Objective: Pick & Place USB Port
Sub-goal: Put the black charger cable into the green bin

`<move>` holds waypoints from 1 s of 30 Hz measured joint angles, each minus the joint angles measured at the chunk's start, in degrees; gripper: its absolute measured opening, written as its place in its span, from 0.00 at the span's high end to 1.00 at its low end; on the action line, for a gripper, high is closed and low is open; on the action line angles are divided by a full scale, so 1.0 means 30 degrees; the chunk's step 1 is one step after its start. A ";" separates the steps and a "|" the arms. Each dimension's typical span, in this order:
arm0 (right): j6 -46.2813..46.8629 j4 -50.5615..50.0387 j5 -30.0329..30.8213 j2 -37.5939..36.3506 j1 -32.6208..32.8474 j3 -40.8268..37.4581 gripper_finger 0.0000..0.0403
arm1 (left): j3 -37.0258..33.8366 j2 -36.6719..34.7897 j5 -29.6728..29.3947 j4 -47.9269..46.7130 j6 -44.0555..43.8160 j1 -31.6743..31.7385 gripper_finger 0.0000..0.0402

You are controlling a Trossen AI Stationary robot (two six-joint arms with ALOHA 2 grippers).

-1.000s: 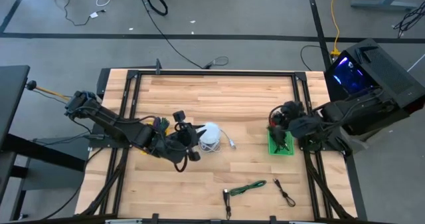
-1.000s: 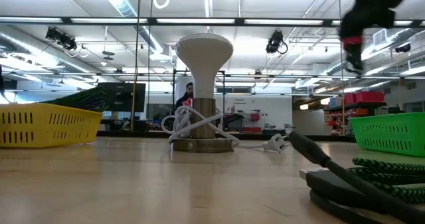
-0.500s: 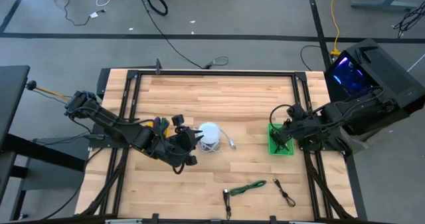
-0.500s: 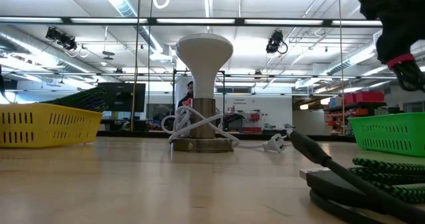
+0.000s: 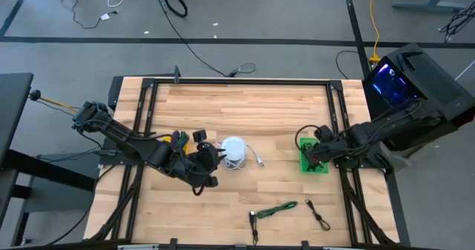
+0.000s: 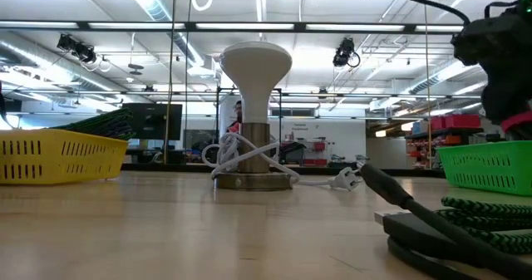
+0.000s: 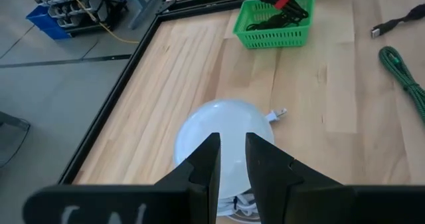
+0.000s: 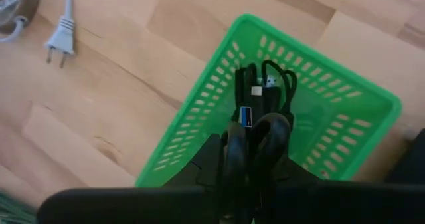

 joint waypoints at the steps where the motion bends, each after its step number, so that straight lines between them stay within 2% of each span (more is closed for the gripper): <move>1: 0.0012 0.0079 -0.0012 -0.0008 0.0000 -0.0126 0.92 | 0.0000 0.0000 0.0000 -0.0007 0.0005 0.0000 0.81; 6: -0.0142 0.0409 -0.0262 -0.0007 -0.0007 -0.0473 0.90 | 0.0000 0.0000 0.0000 -0.0007 0.0035 0.0010 0.81; 12: -0.1017 0.0350 0.0984 -0.0001 -0.0015 -0.0487 0.72 | 0.0000 0.0000 -0.0007 -0.0007 0.0036 0.0022 0.81; 16: -0.1680 0.0156 0.1525 -0.0001 -0.0129 -0.0487 0.65 | 0.0000 0.0000 -0.0007 -0.0007 0.0036 0.0022 0.81; 26: -0.2867 -0.0796 0.3179 -0.0008 -0.0880 -0.0473 0.58 | 0.0000 0.0000 -0.0007 -0.0027 0.0051 0.0022 0.81; 30: -0.3570 -0.0737 0.2229 -0.0008 -0.1099 0.0334 0.59 | 0.0000 0.0000 -0.0007 -0.0319 0.0058 0.0031 0.81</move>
